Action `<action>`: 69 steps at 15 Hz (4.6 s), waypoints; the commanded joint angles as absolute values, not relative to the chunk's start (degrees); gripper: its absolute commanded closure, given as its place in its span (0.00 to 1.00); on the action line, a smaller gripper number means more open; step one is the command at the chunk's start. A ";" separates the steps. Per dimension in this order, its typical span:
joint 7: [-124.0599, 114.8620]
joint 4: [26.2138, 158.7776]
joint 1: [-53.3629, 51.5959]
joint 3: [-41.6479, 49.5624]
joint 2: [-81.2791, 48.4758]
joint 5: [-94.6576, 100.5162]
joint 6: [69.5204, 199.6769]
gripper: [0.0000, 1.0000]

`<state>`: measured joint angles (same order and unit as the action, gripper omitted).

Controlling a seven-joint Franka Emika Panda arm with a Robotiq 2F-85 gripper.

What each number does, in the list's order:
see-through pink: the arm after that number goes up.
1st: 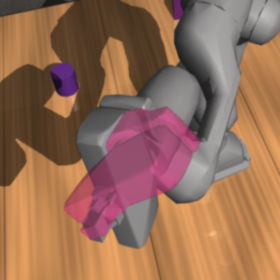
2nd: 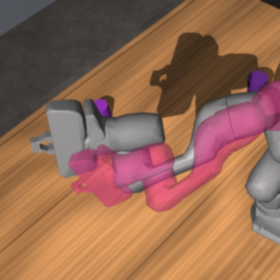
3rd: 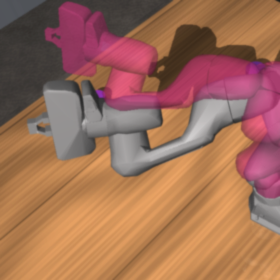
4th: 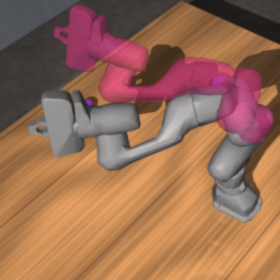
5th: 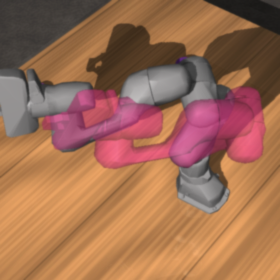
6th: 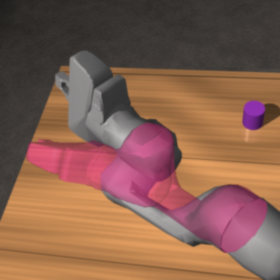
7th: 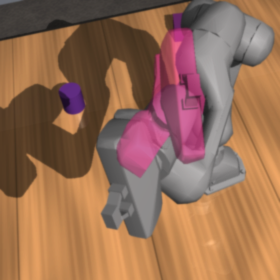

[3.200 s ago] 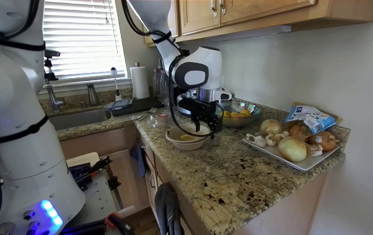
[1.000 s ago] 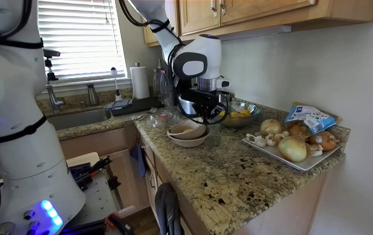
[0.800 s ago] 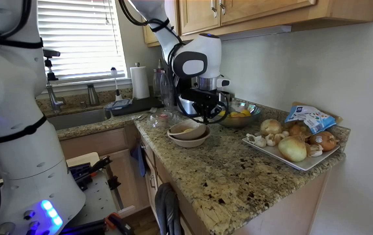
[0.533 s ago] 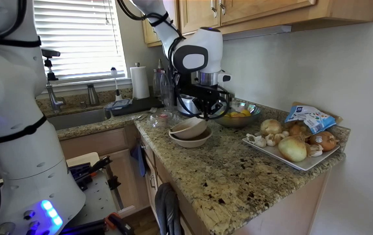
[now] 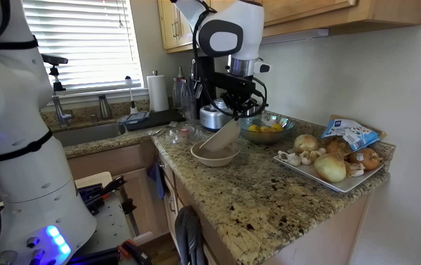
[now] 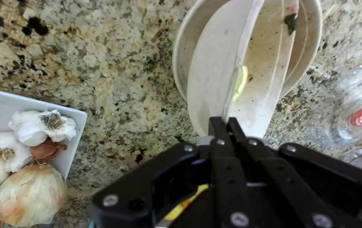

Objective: Unstack the bowls

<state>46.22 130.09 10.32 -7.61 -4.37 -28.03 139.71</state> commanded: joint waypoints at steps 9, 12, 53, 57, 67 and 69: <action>54.10 122.11 10.86 3.09 -7.10 -32.35 119.05 0.95; 54.97 119.22 12.20 5.01 -7.94 -32.26 113.34 0.95; 54.61 115.07 21.11 12.92 -16.18 -33.74 109.44 0.98; 55.11 112.72 22.69 11.97 -21.59 -37.22 110.72 0.98; 58.06 107.50 25.07 9.71 -30.68 -39.21 117.83 0.98; 58.10 106.78 25.59 9.15 -32.05 -39.14 118.54 0.98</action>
